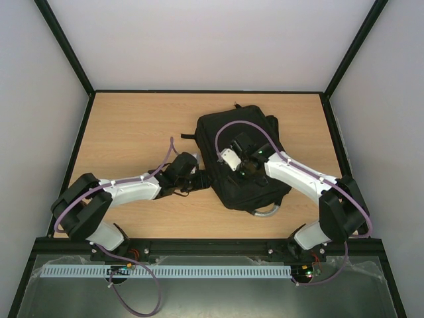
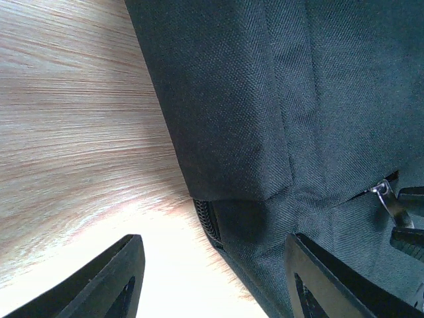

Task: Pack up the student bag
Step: Zip the student bag at the center of the board, then reset both arms

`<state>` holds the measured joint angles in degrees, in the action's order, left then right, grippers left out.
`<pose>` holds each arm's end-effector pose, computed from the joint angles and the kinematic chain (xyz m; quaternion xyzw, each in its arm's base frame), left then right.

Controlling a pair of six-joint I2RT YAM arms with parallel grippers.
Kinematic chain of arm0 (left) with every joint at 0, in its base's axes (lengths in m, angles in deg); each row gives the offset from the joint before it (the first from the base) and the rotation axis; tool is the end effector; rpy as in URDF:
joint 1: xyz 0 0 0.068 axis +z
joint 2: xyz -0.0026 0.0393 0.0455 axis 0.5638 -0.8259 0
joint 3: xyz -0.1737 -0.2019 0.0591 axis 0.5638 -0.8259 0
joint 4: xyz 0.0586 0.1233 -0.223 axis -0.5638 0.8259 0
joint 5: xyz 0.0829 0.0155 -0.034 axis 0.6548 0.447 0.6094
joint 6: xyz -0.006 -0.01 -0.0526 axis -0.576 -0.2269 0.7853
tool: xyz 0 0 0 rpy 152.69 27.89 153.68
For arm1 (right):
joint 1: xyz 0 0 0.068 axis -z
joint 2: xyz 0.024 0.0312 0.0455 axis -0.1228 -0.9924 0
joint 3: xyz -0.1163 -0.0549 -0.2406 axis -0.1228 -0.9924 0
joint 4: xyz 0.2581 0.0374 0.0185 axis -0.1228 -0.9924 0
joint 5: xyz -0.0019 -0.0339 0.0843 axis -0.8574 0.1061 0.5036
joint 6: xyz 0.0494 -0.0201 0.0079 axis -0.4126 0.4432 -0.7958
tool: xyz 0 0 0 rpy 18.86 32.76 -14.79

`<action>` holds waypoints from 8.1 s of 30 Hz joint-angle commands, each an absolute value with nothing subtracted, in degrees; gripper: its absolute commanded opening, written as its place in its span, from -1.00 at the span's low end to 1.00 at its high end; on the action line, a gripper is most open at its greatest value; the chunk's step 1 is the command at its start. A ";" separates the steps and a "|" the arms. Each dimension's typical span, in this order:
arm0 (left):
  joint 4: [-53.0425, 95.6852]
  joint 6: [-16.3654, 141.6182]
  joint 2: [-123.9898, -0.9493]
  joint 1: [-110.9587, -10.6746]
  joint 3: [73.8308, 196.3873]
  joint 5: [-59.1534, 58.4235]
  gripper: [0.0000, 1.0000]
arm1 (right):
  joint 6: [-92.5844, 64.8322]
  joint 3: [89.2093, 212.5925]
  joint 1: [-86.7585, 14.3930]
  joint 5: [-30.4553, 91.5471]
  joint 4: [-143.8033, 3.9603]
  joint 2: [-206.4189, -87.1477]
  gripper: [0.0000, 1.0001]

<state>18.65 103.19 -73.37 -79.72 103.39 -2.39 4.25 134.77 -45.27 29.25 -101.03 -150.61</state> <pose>0.2053 -0.2173 0.1712 -0.0162 0.9072 -0.3639 0.2104 0.2356 0.1906 0.2338 -0.4153 0.8630 0.1174 0.2626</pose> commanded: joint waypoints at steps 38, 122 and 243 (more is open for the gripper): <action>14.71 102.81 -73.85 -80.93 103.73 -3.30 0.24 | 1.12 139.20 -43.71 29.08 -105.53 -157.10 -0.26; -9.26 113.28 -82.78 -85.56 104.34 -10.85 0.20 | 11.83 149.69 -41.91 27.08 -121.70 -157.56 -0.92; 51.33 75.60 -64.59 -69.46 126.96 12.23 0.23 | 11.10 145.21 -1.78 45.36 -106.22 -134.81 0.28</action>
